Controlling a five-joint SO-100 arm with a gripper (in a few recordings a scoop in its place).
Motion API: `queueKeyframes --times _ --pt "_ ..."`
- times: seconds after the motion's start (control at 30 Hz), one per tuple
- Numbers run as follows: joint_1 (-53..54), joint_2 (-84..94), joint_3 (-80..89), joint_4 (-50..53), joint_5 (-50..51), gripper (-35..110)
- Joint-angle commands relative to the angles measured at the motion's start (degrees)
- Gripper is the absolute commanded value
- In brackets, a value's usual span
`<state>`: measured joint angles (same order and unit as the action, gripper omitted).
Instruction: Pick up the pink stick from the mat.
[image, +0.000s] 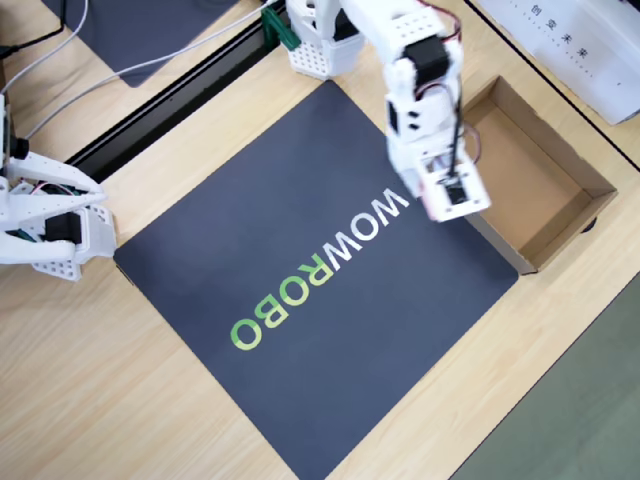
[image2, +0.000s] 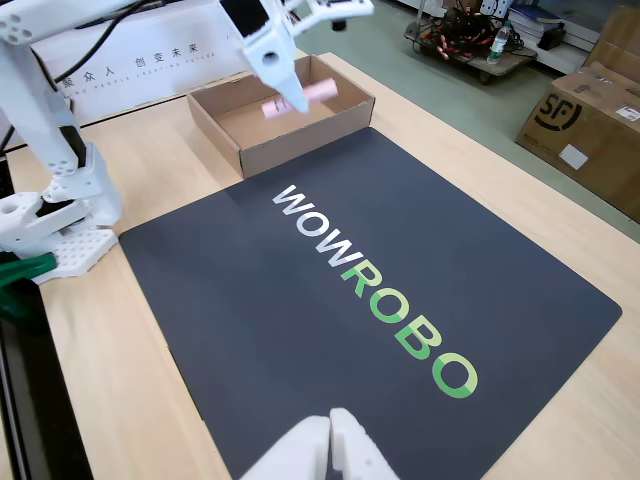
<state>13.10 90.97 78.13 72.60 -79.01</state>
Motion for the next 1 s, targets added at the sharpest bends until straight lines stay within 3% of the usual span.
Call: queueKeyframes --times 0.0,0.4,0.97 --pt "-5.4 0.2 -3.8 1.1 3.3 3" --pt "-21.3 -13.9 -17.2 5.4 9.5 3" --pt "-23.9 -26.9 -23.6 5.4 9.3 3"
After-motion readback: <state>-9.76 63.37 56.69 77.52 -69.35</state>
